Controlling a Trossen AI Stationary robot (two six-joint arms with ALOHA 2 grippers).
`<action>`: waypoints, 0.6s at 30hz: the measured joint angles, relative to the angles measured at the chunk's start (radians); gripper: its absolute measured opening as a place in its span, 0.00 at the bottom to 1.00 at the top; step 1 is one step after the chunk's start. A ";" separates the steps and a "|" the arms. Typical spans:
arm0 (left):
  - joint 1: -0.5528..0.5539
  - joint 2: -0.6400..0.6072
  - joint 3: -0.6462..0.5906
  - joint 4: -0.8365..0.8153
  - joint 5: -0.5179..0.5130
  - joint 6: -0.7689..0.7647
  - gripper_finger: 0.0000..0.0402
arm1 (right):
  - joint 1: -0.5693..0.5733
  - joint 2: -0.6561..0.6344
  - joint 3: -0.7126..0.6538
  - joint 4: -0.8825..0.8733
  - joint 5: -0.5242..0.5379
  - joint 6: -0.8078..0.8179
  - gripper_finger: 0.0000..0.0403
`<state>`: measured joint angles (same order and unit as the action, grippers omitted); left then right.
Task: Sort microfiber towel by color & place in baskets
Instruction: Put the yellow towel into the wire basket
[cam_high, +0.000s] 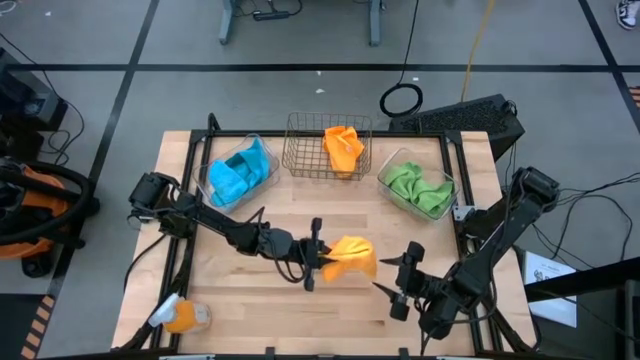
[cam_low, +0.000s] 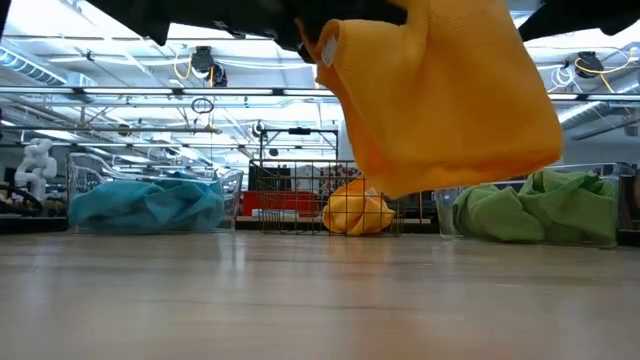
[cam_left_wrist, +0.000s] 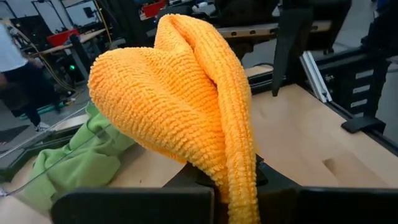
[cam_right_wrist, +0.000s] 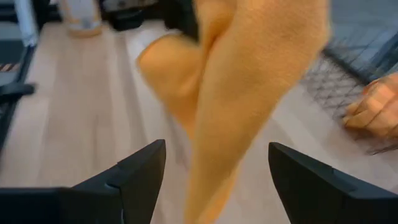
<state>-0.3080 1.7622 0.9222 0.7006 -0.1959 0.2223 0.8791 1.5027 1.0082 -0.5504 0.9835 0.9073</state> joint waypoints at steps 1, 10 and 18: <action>0.000 0.000 0.000 0.006 0.000 -0.007 0.03 | 0.000 0.001 -0.007 0.004 0.030 0.002 0.68; -0.002 0.000 0.000 0.037 -0.021 -0.060 0.03 | 0.001 0.001 -0.047 0.188 0.151 -0.100 0.68; 0.010 0.000 0.000 0.020 -0.072 -0.124 0.03 | 0.013 -0.001 -0.046 0.266 0.140 -0.138 0.68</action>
<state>-0.2983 1.7626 0.9222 0.7208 -0.2684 0.0979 0.8921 1.5013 0.9621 -0.2840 1.1235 0.7694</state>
